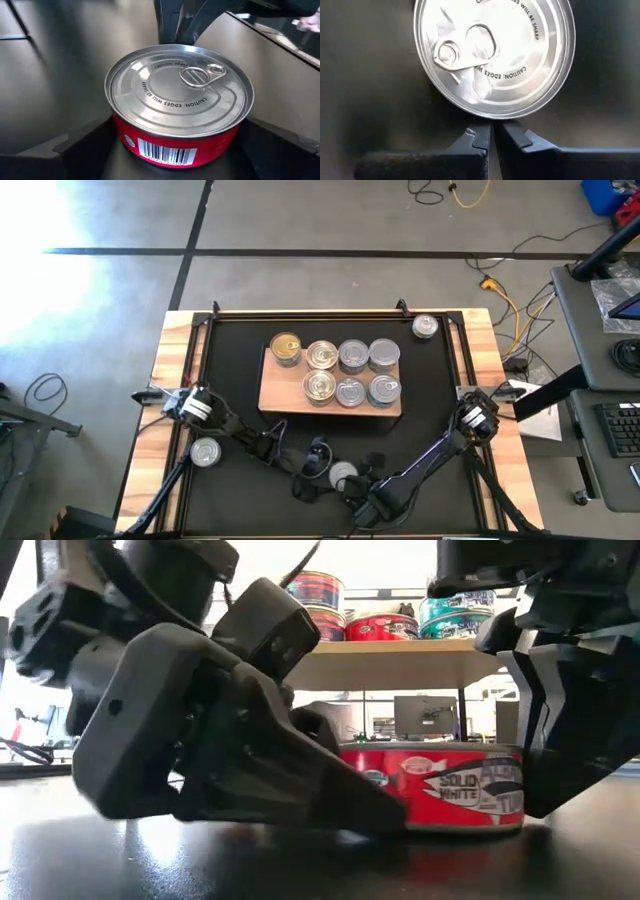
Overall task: Stack canned seafood by type on shelf
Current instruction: Stack the red tuna can on top of the red tuna can on the shelf
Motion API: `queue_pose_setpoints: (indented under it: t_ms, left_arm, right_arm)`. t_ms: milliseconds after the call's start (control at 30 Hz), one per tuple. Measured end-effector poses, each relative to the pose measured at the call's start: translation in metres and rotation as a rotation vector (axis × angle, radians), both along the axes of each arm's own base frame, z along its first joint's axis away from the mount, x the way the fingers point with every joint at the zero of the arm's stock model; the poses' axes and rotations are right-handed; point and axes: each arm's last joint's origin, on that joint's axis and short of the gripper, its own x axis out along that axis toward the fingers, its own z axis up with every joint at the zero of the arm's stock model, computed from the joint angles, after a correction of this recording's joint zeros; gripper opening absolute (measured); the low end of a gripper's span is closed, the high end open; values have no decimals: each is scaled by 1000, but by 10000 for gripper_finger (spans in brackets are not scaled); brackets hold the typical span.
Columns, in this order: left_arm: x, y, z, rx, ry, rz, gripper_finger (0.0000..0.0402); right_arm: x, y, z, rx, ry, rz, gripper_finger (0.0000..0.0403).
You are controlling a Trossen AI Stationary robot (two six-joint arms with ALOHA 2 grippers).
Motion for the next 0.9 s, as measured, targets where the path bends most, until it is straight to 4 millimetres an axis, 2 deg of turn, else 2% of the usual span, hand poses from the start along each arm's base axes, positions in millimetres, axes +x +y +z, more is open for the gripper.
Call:
queue_pose_setpoints:
  t_ms: [233, 433, 567, 700, 900]
  left_arm:
    - [-12, -21, 1, 40, -5, 143, 392]
    - [-22, -31, 0, 69, 25, 183, 392]
    - [-25, -32, -2, 90, 45, 178, 392]
    - [-26, -32, -3, 87, 50, 173, 391]
    - [-28, -31, -7, 117, 97, 145, 391]
  right_arm:
    - [-2, -1, 2, 6, 22, 1, 12]
    - [-17, -3, 26, 1, 9, -105, 13]
    - [-28, 10, 40, 28, -110, -162, 27]
    - [-32, 31, 39, 160, -212, -261, 81]
    - [-44, 53, 33, 280, -293, -401, 207]
